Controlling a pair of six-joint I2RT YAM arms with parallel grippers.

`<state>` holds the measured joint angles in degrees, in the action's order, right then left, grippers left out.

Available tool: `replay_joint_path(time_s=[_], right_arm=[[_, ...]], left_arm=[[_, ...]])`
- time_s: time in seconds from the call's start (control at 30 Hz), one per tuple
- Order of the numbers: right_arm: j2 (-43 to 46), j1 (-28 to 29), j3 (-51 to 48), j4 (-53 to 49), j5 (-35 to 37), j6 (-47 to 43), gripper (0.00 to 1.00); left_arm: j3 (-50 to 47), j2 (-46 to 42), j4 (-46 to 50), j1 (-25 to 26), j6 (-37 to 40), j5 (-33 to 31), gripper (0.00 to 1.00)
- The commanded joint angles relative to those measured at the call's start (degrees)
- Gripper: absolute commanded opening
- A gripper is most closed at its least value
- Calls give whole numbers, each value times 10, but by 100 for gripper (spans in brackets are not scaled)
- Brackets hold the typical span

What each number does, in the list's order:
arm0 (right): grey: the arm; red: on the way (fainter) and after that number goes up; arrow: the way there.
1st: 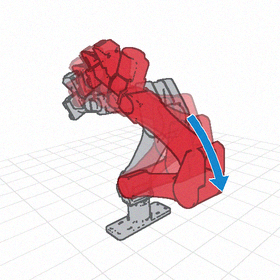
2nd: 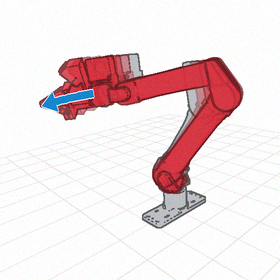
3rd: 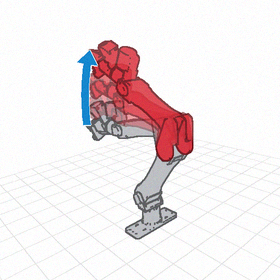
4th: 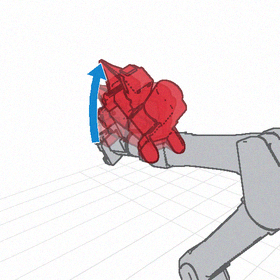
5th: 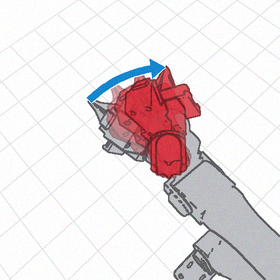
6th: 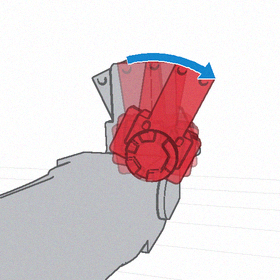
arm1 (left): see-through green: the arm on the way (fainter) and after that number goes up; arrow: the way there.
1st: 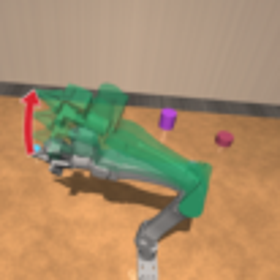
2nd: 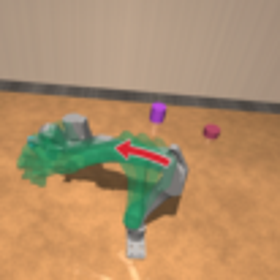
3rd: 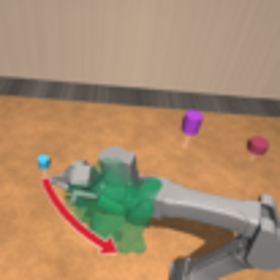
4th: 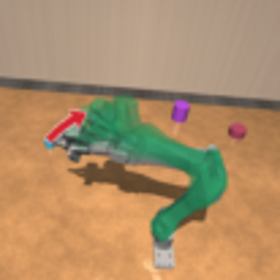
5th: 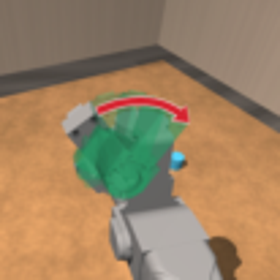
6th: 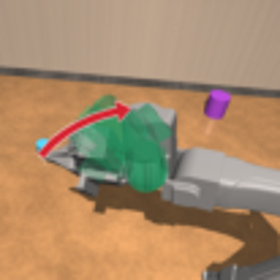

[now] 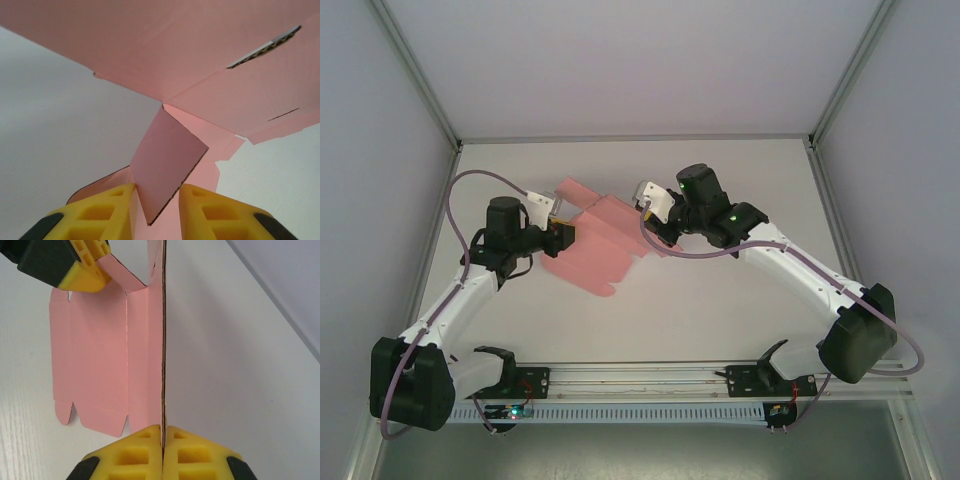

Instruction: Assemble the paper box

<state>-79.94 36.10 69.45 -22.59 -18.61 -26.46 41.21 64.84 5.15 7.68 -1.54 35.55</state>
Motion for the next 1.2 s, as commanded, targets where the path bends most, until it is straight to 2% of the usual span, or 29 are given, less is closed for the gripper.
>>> replay_joint_path(time_s=[0.0,0.17,0.27,0.47,0.53,0.8,0.97,1.17], right_arm=[[-2,-5,13,-6,-31,11,0],[-12,-5,17,-5,-42,17,0],[-18,-5,21,-3,-47,25,0],[-32,-5,27,4,-26,47,0],[-32,-5,26,4,-20,48,0],[-31,-4,9,15,-15,54,0],[-32,1,3,11,18,39,0],[-38,5,-8,12,44,19,0]], left_arm=[[29,0,-8,8,37,1,30],[52,15,15,24,72,-42,30],[60,21,22,47,91,-84,21],[49,29,6,145,141,-258,2],[38,32,-17,168,144,-298,0],[19,73,-79,209,125,-315,0],[8,110,-110,262,130,-405,0],[-17,133,-186,271,77,-386,0]])
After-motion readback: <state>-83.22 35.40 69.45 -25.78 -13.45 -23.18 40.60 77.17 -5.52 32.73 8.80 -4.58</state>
